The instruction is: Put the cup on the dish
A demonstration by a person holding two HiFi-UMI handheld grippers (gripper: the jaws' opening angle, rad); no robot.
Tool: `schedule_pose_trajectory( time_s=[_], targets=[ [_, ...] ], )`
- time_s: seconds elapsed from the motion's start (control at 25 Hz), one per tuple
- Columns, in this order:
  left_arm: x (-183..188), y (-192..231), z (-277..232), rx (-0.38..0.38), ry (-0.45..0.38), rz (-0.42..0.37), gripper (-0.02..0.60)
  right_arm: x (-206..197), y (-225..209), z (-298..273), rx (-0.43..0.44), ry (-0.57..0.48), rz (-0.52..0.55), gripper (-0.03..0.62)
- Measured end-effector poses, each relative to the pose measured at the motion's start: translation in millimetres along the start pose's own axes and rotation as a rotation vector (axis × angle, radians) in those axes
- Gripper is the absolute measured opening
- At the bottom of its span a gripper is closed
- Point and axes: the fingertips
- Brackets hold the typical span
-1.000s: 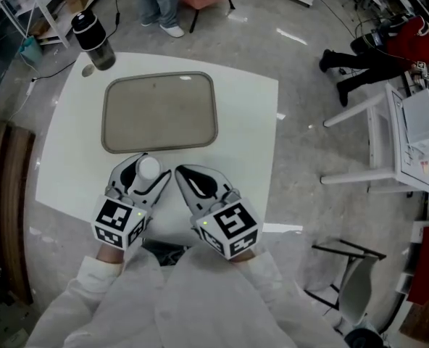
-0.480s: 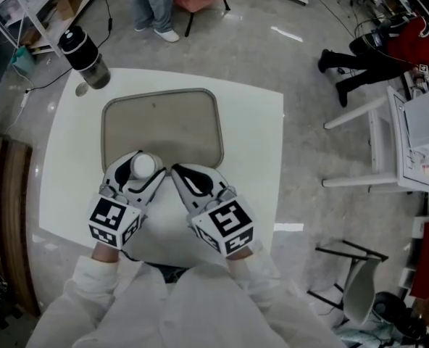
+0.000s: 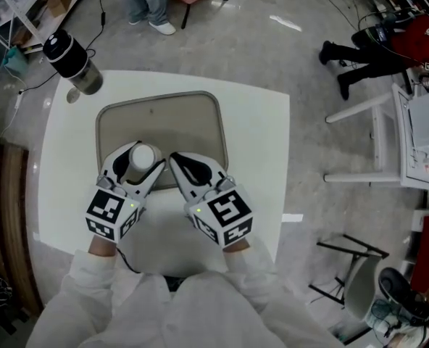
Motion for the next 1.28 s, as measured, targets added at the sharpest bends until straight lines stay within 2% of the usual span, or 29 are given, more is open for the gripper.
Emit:
schedule_pose_trajectory(
  time_s=[0.64,0.88,1.16,1.28],
  targets=[
    [-37,35,-45,-0.02,0.07,0.079,0.27,-27,-34,-45,-0.03,0.065,-0.084,0.014],
    [-48,40,-54,-0.031,0.087,0.077,0.27,-34,-36,-54,-0.028,0.084,-0.094,0.014],
    [-54,37,-59,-0.049,0.11,0.017,0.27,-41,-35,-56,-0.032,0.102,-0.1,0.014],
    [-55,35,-59,-0.057,0.111,0.015,0.27,-43,-33,-56,-0.028,0.113,-0.102,0.014]
  ],
)
Point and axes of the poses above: the fingertips, and each gripper's own axes: z backward along the fingers, y to its left, x out of its top, and after that the axes turned 9 degrees about -x, right-handed
